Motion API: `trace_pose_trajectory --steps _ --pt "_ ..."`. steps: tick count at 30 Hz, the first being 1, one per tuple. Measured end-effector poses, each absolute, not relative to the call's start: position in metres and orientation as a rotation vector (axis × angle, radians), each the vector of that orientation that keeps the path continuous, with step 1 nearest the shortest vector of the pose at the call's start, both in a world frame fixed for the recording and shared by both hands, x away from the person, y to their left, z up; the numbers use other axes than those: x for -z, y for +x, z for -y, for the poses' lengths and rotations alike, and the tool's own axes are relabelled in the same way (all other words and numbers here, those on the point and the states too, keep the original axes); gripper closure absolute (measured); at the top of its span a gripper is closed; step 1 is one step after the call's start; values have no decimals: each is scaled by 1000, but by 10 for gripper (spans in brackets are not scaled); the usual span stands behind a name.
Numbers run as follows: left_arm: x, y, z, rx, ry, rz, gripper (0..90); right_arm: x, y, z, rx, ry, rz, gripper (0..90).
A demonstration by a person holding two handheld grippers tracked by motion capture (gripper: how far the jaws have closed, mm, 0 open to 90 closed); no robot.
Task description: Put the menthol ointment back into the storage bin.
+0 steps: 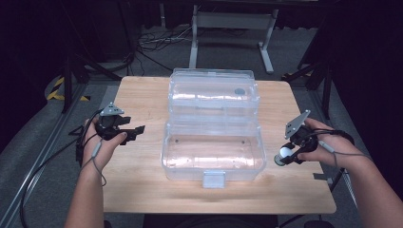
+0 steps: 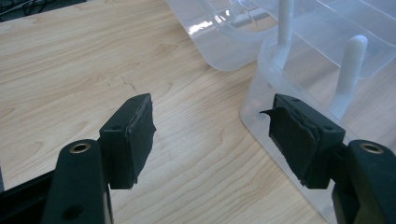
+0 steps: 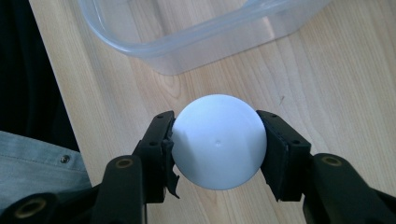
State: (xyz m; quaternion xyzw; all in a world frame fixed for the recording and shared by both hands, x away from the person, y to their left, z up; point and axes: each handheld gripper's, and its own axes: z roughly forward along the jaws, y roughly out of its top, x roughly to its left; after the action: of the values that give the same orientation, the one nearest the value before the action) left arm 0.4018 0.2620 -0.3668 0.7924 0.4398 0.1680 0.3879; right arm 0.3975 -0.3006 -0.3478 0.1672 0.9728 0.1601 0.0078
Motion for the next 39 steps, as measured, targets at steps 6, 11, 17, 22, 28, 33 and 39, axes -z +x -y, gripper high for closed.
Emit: trace_pose_trajectory --steps 6,11,17,22,28,33,39 --pt "368 402 -261 -426 2019 -1116 317 334 399 296 -516 513 -3045 505" --pt "368 403 -262 -423 2018 -1119 317 324 401 291 -529 500 -3039 505" --pt "368 403 -261 -422 2021 -1115 317 314 404 283 -546 465 -3037 505" --pt "367 402 -262 -426 2018 -1117 317 306 405 277 -552 440 -3030 505" --pt "367 402 -262 -425 2019 -1116 316 303 406 272 -562 420 -3034 505" --pt "368 402 -261 -423 2025 -1111 315 304 407 262 -563 399 -3043 505" --pt "367 402 -261 -421 2025 -1112 315 303 409 254 -583 366 -3045 505"
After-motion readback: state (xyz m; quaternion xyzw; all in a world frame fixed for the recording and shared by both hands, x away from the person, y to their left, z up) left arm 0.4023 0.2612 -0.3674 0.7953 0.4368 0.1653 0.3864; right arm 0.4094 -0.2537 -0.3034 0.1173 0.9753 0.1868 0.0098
